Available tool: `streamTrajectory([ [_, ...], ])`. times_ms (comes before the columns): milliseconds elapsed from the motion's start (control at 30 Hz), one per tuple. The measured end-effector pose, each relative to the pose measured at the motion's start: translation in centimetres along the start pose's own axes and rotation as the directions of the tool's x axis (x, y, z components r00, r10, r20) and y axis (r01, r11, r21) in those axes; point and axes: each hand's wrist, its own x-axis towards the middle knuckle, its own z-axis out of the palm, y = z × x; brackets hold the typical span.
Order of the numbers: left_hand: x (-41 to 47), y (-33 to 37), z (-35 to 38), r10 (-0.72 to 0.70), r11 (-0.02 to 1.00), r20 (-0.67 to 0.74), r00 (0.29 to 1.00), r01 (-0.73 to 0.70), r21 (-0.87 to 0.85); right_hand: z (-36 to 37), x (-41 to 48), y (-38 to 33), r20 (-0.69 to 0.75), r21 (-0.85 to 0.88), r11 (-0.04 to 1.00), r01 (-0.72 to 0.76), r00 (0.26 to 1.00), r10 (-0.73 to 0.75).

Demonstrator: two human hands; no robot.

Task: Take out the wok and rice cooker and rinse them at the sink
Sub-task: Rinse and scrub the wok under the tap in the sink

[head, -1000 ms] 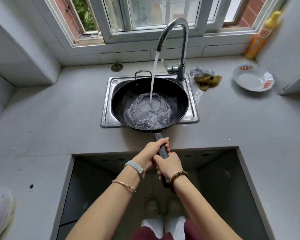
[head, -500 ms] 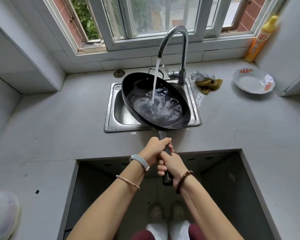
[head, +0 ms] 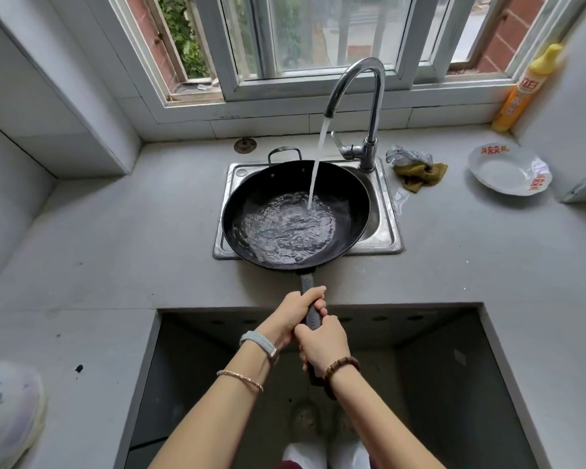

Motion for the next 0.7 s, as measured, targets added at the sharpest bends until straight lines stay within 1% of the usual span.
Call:
streamTrajectory([
  [100, 0.0, 0.2, 0.3, 0.005, 1.000, -0.013, 1.000, -0.005, -0.018, -0.4, 0.0, -0.3, 0.020, 0.011, 1.000, -0.003, 1.000, 0.003],
  [267, -0.1, 0.6, 1.3, 0.017, 1.000, -0.049, 0.999, -0.017, -0.002, -1.4, 0.0, -1.2, 0.099, 0.128, 0.991, -0.036, 0.995, 0.023],
  [433, -0.1, 1.4, 2.1, 0.027, 1.000, -0.091, 0.995, -0.028, -0.007, -2.1, 0.0, -2.2, 0.150, 0.185, 0.981, -0.058, 0.988, 0.030],
  [533, -0.1, 1.9, 2.4, 0.038, 0.999, -0.110, 0.993, -0.035, 0.027, -2.5, 0.0, -2.9, 0.178, 0.233, 0.969, -0.082, 0.983, 0.040],
  [700, -0.4, 3.6, 3.3, 0.051, 0.994, -0.142, 0.989, -0.037, 0.101, -3.1, -0.1, -4.4, 0.248, 0.386, 0.910, -0.153, 0.967, 0.058],
])
